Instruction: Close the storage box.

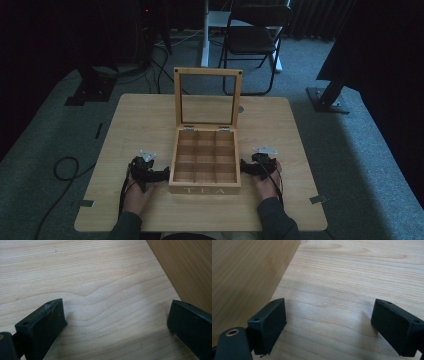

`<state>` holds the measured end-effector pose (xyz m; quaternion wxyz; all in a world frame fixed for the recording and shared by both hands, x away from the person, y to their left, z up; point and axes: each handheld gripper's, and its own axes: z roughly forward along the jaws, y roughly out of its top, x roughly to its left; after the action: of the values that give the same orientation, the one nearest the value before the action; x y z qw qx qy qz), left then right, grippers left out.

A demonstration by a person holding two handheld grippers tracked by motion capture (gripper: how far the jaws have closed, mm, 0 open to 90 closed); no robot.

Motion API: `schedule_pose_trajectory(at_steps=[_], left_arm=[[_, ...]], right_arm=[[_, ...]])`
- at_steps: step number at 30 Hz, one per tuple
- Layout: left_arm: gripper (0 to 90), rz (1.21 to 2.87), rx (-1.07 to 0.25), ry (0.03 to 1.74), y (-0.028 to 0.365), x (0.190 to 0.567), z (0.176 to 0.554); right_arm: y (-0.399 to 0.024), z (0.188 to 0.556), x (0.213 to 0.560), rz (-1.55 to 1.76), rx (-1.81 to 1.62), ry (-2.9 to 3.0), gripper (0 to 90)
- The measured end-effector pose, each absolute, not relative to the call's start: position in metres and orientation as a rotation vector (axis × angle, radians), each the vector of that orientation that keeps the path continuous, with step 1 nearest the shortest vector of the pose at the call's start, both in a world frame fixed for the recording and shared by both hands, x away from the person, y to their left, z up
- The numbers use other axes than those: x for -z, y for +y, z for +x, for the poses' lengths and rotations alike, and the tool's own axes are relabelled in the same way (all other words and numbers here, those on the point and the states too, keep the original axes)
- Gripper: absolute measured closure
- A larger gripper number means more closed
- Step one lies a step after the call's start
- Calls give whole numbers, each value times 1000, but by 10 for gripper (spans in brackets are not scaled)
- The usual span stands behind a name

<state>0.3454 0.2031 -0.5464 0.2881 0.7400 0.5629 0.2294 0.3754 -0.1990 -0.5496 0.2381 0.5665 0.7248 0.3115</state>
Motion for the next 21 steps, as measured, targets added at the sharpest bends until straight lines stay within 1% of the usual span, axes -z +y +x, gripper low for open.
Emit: schedule_pose_trajectory(at_steps=[16, 21], left_arm=[[16, 1975, -612, 1504, 203, 546, 345], [16, 1977, -612, 1505, 203, 546, 344]], right_arm=[[-204, 374, 550, 1495, -877, 2043, 121], [-206, 375, 545, 1495, -847, 2100, 149]])
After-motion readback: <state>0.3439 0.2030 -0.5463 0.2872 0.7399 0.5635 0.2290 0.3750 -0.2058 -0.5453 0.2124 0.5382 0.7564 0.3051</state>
